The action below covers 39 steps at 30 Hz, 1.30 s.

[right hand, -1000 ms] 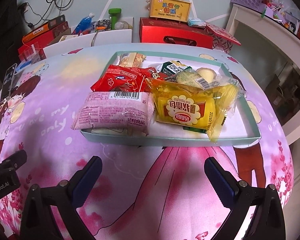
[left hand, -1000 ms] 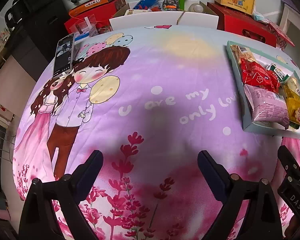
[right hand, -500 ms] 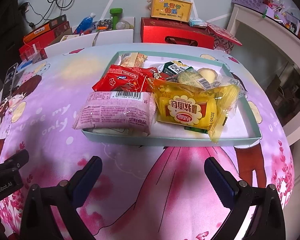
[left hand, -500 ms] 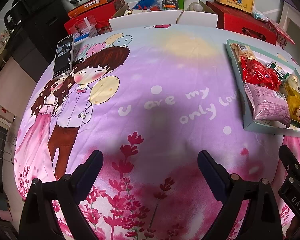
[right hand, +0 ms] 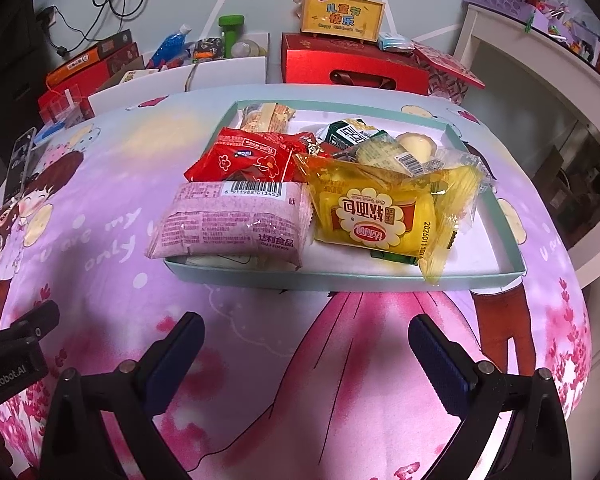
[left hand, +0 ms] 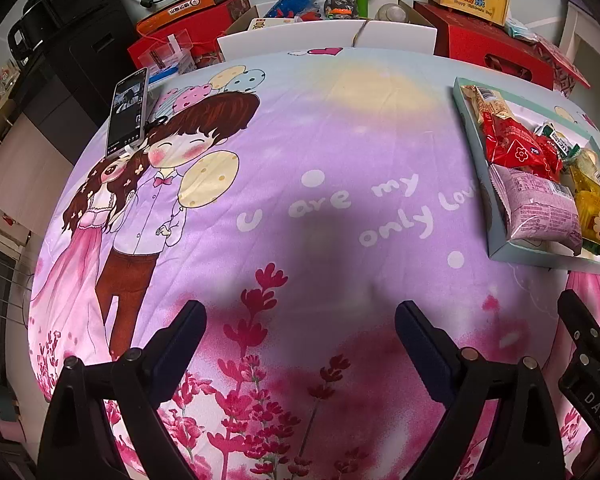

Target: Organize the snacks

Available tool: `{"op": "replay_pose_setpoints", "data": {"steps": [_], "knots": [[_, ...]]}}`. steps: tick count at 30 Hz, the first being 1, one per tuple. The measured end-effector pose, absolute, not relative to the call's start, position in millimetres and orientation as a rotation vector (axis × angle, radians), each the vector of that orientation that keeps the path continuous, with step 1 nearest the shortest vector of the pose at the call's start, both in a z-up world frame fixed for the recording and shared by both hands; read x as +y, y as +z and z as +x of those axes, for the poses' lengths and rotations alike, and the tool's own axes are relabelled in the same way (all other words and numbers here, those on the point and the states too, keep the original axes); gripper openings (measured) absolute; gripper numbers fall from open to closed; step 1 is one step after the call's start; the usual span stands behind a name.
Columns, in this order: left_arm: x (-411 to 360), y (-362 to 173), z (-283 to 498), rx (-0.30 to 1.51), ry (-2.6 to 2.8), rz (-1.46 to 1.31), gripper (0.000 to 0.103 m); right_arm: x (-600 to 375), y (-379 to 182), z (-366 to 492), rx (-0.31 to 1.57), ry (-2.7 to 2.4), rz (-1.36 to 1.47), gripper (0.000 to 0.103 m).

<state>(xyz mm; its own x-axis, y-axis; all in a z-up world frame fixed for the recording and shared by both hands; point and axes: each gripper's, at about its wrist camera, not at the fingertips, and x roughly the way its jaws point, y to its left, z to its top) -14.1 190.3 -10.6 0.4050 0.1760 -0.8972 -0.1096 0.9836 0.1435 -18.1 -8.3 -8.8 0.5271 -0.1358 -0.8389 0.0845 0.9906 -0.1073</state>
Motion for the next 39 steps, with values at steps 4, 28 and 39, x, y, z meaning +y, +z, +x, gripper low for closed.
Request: {"op": "replay_pose_setpoints", "data": {"steps": [4,28,39], "knots": [[190.3,-10.7,-14.2,1.140,0.180,0.066,0.095,-8.9,-8.4,-17.7,1.007,-0.131,-0.052,0.103],[190.1,-10.9,-14.0,1.141,0.181,0.066,0.095,-9.9,-9.0,-17.2,1.014,-0.126,-0.042,0.103],[190.3,-11.3,-14.1,1.142,0.182,0.067,0.095,-9.9,-9.7,-17.3,1.016,-0.127,-0.041,0.103]]}}
